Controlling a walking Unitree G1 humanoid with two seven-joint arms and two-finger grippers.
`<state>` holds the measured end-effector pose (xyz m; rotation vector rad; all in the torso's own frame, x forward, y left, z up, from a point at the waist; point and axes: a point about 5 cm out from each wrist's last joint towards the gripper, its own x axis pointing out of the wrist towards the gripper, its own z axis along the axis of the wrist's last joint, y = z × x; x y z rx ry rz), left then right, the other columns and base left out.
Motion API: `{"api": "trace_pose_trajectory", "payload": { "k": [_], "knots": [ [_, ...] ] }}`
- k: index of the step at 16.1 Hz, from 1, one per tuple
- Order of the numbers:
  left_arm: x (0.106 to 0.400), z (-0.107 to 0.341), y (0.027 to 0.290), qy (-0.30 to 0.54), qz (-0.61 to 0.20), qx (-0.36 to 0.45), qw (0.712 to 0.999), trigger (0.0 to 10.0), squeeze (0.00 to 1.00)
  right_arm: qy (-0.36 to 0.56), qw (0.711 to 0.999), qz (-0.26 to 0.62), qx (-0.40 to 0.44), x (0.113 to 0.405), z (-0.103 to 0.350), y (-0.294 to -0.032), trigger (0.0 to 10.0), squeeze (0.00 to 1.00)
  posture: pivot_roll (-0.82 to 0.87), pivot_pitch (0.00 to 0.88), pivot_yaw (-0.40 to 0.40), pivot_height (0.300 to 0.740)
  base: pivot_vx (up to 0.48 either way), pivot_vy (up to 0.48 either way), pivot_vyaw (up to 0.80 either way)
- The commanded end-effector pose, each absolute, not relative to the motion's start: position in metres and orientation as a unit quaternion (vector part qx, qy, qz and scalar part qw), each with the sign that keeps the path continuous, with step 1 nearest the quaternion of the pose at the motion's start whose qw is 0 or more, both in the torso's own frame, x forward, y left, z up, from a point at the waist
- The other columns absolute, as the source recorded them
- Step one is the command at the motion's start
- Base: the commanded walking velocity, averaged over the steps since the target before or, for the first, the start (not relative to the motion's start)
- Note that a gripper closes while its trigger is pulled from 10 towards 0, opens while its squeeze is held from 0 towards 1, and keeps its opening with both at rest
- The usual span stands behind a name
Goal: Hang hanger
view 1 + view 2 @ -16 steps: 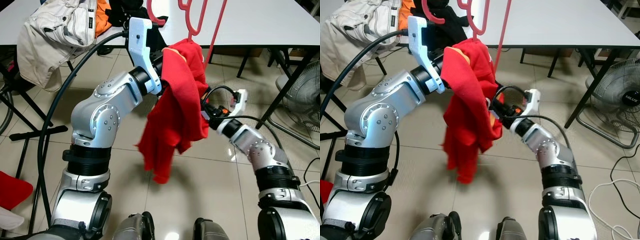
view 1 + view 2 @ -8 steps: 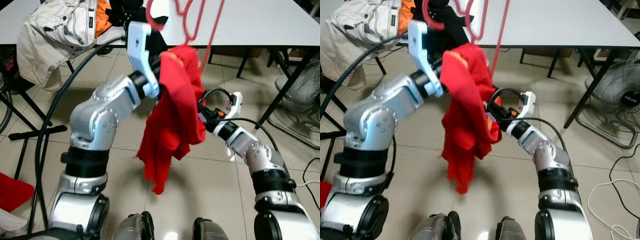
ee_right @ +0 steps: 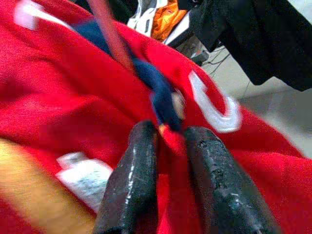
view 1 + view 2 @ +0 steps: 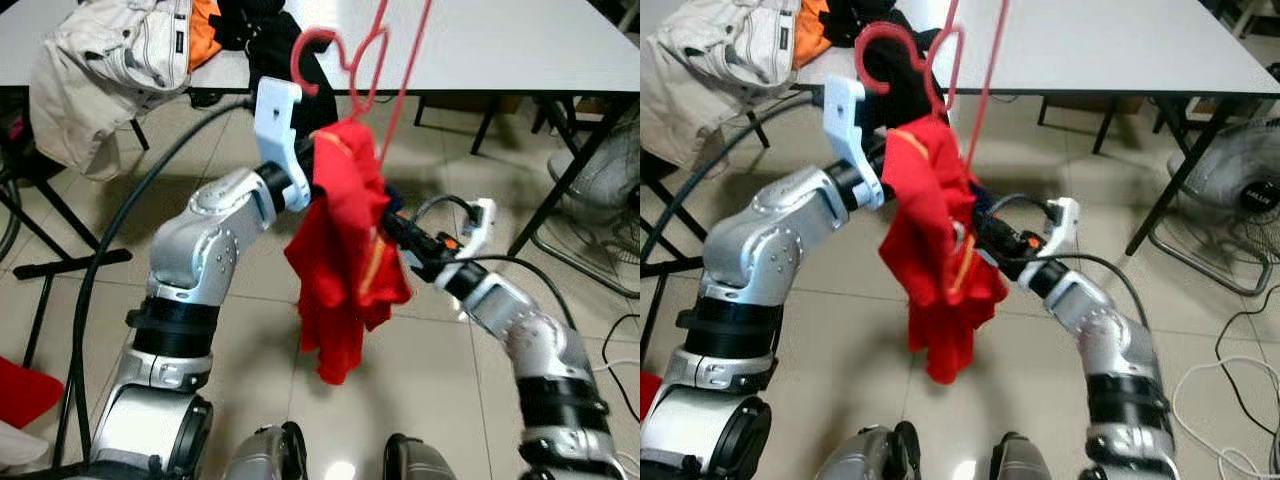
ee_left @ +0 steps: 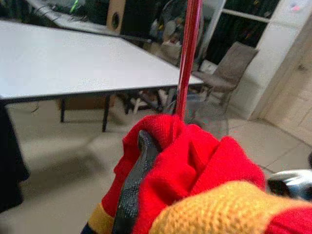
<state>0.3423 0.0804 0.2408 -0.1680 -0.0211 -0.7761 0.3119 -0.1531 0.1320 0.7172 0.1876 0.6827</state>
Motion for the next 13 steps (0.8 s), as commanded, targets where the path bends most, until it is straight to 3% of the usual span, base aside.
{"api": "trace_pose_trajectory", "payload": {
  "k": [1, 6, 7, 8, 9, 10, 11, 13],
  "knots": [
    [0.346, 0.241, 0.086, -0.021, -0.362, -0.068, 0.93, 10.0, 0.0, 0.083, 0.877, 0.334, 0.335, 0.308, 0.139, -0.156, 0.0, 0.0, -0.2, 0.119, 0.033, 0.74, 0.0, 0.0, 0.0],
    [0.355, 0.227, 0.094, -0.006, -0.335, -0.043, 0.941, 10.0, 0.0, 0.076, 0.902, 0.332, 0.264, 0.297, 0.153, -0.19, 0.0, 0.0, -0.22, 0.109, 0.04, 0.74, 0.0, 0.0, 0.0],
    [0.356, 0.227, 0.094, -0.009, -0.331, -0.037, 0.943, 10.0, 0.0, 0.085, 0.92, 0.313, 0.219, 0.298, 0.149, -0.195, 0.0, 0.0, -0.22, 0.099, 0.037, 0.74, 0.0, 0.0, 0.0],
    [0.357, 0.23, 0.093, -0.013, -0.329, -0.037, 0.944, 10.0, 0.0, 0.098, 0.927, 0.308, 0.19, 0.298, 0.145, -0.194, 3.5, 0.0, -0.21, 0.096, 0.037, 0.74, 0.0, 0.0, 0.0],
    [0.357, 0.231, 0.092, -0.015, -0.329, -0.038, 0.943, 10.0, 0.0, 0.104, 0.927, 0.31, 0.186, 0.296, 0.142, -0.192, 3.5, 0.0, -0.21, 0.096, 0.037, 0.74, 0.0, 0.0, 0.0],
    [0.357, 0.232, 0.092, -0.018, -0.329, -0.039, 0.943, 10.0, 0.0, 0.109, 0.924, 0.317, 0.186, 0.294, 0.14, -0.188, 10.0, 0.0, -0.21, 0.093, 0.036, 0.74, 0.0, 0.0, 0.0],
    [0.357, 0.24, 0.09, -0.031, -0.327, -0.05, 0.943, 10.0, 0.0, 0.131, 0.906, 0.349, 0.198, 0.282, 0.125, -0.174, 10.0, 1.0, -0.21, 0.093, 0.039, 0.74, 0.0, 0.0, 0.0],
    [0.357, 0.244, 0.089, -0.037, -0.327, -0.056, 0.943, 10.0, 0.0, 0.133, 0.901, 0.368, 0.188, 0.277, 0.119, -0.168, 10.0, 1.0, -0.21, 0.093, 0.041, 0.74, 0.0, 0.0, 0.0]
  ]
}}
